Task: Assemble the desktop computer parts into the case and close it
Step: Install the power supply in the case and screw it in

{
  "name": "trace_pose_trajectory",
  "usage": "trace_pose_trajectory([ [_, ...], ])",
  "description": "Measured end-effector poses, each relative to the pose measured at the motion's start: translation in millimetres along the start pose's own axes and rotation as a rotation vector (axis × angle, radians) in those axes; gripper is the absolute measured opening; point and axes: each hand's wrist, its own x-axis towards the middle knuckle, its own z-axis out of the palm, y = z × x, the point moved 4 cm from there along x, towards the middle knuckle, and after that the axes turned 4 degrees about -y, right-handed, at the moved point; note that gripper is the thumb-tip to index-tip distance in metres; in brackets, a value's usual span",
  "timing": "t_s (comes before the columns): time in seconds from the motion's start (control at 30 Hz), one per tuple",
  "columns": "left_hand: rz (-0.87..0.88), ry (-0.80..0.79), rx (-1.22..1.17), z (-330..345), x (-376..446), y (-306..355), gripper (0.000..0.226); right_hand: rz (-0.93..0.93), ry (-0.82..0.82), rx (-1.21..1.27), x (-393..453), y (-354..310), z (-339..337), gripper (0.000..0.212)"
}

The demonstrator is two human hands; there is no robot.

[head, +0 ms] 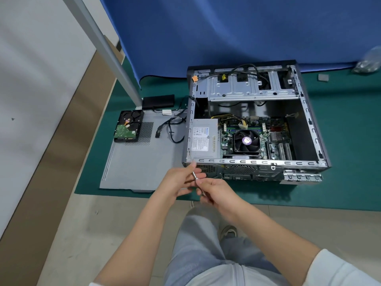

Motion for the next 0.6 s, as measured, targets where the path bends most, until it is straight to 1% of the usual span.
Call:
trace_pose_trajectory([
  [0.07,0.076,-0.034,-0.021,1.1,-6.7,-1.3,0.028,-0.058,0.029,-0.099,-9.2,-10.3,-6.6,0.021],
  [0.1,0.115,-0.051,-0.062,1.6,-10.1,0.7,0.026,-0.101,0.042,-0.1,-14.0,-16.5,-10.5,0.018],
  [0.17,0.169,-0.101,-0.156,4.6,-15.8,10.0,0.025,-0.211,0.053,-0.004,-24.7,-31.0,-17.7,0.01],
  [0.3,0.238,-0.266,-0.239,30.8,-19.6,42.3,0.029,-0.432,0.004,0.312,-40.6,-67.8,-29.9,0.018],
  [0.37,0.263,-0.349,-0.285,51.4,-18.5,58.3,0.028,-0.52,-0.019,0.319,-44.3,-86.0,-37.2,0.018],
  [0.43,0.301,-0.402,-0.278,71.2,-17.3,71.0,0.023,-0.556,-0.031,0.238,-43.7,-98.9,-44.7,0.024],
  [0.5,0.331,-0.377,-0.201,84.1,-13.3,79.2,0.022,-0.563,-0.006,0.123,-41.0,-106.1,-56.2,0.029],
  [0.53,0.346,-0.322,-0.132,86.0,-10.0,82.4,0.02,-0.575,0.033,0.037,-39.9,-108.5,-64.3,0.03],
  [0.57,0.373,-0.233,-0.048,84.1,-4.9,85.7,0.018,-0.593,0.097,-0.084,-38.8,-110.7,-74.1,0.029],
  [0.6,0.42,-0.108,0.054,77.5,2.2,89.2,0.016,-0.608,0.171,-0.237,-37.6,-112.5,-84.8,0.025],
])
